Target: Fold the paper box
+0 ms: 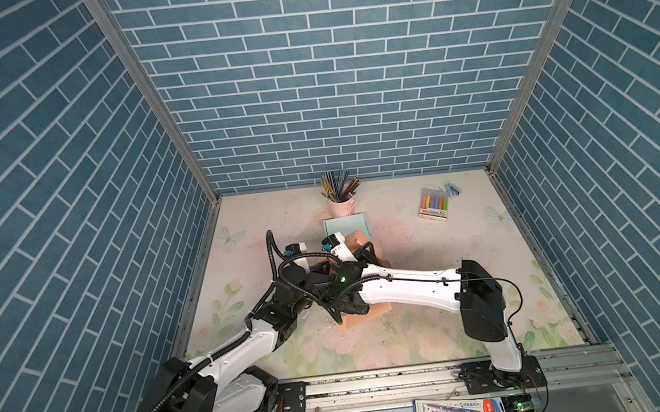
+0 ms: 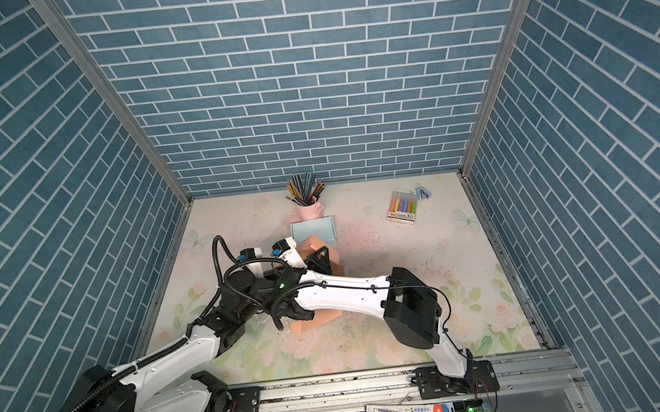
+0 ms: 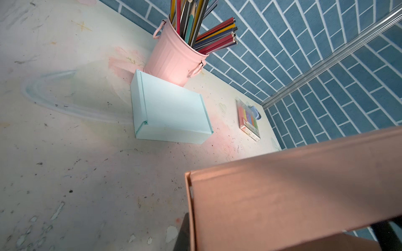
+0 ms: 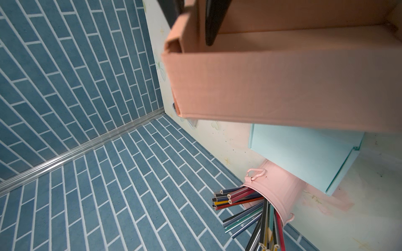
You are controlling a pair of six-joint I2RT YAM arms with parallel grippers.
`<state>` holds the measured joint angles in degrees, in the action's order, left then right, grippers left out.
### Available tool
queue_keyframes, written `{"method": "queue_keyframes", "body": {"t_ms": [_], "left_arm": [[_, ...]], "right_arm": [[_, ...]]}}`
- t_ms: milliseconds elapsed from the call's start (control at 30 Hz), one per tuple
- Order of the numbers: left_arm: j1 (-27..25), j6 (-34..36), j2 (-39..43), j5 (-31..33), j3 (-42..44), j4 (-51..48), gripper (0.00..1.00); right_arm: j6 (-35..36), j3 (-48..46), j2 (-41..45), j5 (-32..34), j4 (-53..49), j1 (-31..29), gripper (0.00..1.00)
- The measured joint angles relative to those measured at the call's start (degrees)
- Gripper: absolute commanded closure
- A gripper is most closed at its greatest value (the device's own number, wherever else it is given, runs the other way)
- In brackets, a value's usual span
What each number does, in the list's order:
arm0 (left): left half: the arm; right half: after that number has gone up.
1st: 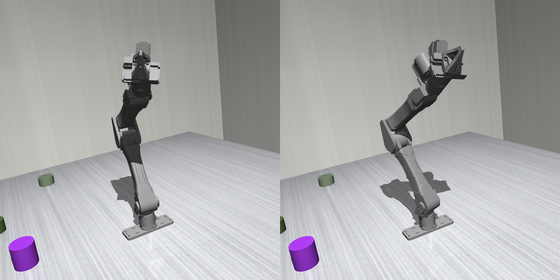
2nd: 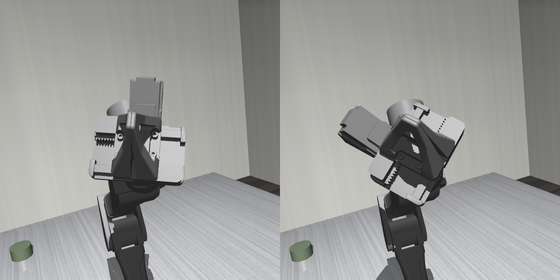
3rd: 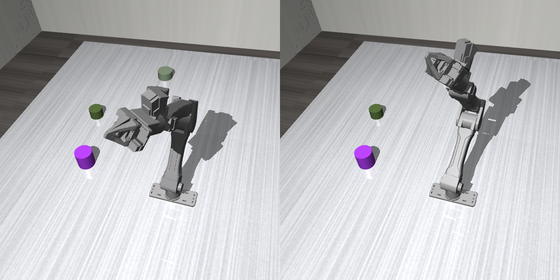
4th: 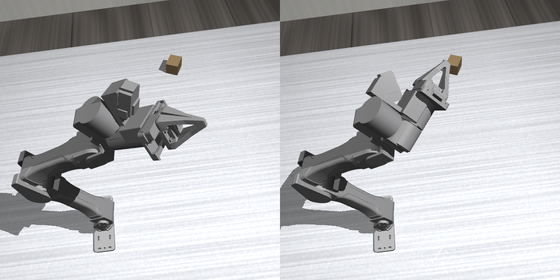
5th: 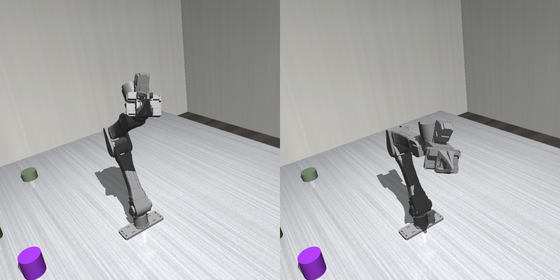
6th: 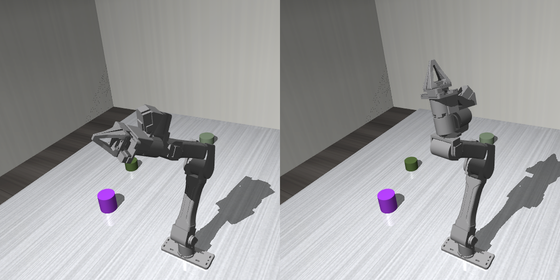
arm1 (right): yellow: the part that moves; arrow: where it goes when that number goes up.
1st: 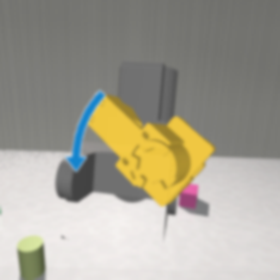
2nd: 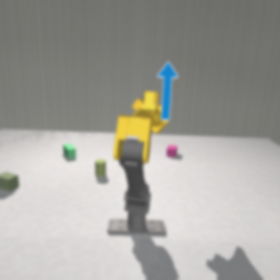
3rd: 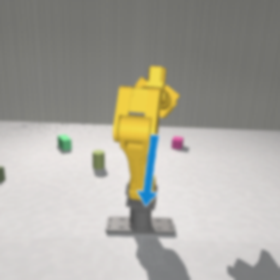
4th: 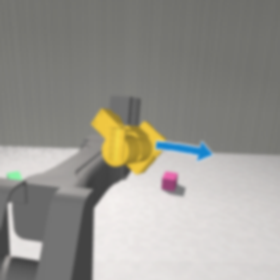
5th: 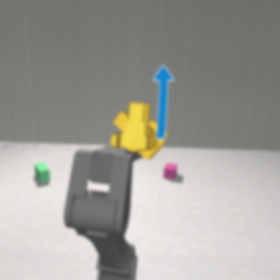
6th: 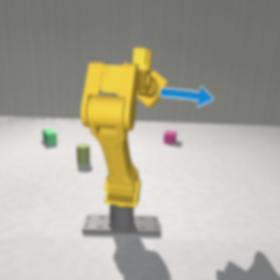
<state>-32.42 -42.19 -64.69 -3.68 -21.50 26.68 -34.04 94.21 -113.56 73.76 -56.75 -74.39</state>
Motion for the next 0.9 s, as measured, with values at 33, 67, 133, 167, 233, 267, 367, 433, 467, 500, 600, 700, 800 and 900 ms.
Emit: {"method": "queue_keyframes", "body": {"t_ms": [33,67,133,167,233,267,367,433,467,500,600,700,800,900], "left_arm": [[-0.15,0.31,0.02,0.04,0.00,-0.13,1.00],[-0.26,0.52,0.02,0.02,0.00,-0.31,1.00],[-0.59,0.83,0.15,-0.07,0.00,-0.50,1.00],[-0.68,0.87,0.26,-0.13,0.00,-0.52,1.00],[-0.74,1.03,0.66,-0.11,0.00,-0.52,1.00],[-0.76,1.03,0.79,-0.02,0.00,-0.52,1.00],[-0.74,1.09,0.94,0.31,-0.02,-0.72,1.00],[-0.72,1.29,1.05,0.79,-0.02,-1.18,1.00],[-0.72,1.49,1.16,0.92,-0.02,-1.46,1.00],[-0.72,1.77,1.31,1.03,-0.02,-1.84,1.00],[-0.76,2.69,2.16,1.18,-0.11,-3.04,1.00],[-0.79,4.09,3.04,1.36,-0.66,-4.24,1.00],[-0.79,5.64,3.72,1.99,-1.49,-5.53,1.00],[-0.76,7.80,3.93,2.82,-2.27,-6.95,1.00]], "right_arm": [[3.54,-4.02,2.32,-1.38,5.33,-0.13,0.63],[6.62,-7.65,4.66,-2.78,10.08,-0.22,0.62],[12.72,-14.32,9.92,-6.03,19.37,-0.37,0.58],[14.51,-15.74,11.61,-7.21,22.16,-0.44,0.57],[17.03,-16.37,13.90,-9.49,27.17,-0.50,0.54],[17.66,-16.35,14.43,-10.16,28.89,-0.48,0.53],[18.91,-16.41,15.54,-12.44,32.94,-0.46,0.48],[19.41,-17.00,16.11,-13.99,34.91,-0.44,0.41],[19.54,-17.46,16.44,-14.78,35.54,-0.46,0.37],[19.58,-18.05,16.87,-15.69,36.24,-0.46,0.34],[20.24,-20.13,18.82,-18.84,38.12,-0.46,0.25],[21.66,-22.45,21.92,-22.82,40.24,-0.50,0.22],[23.52,-24.30,24.90,-26.49,42.34,-0.76,0.21],[24.06,-26.64,28.17,-31.19,43.93,-0.85,0.20]]}}
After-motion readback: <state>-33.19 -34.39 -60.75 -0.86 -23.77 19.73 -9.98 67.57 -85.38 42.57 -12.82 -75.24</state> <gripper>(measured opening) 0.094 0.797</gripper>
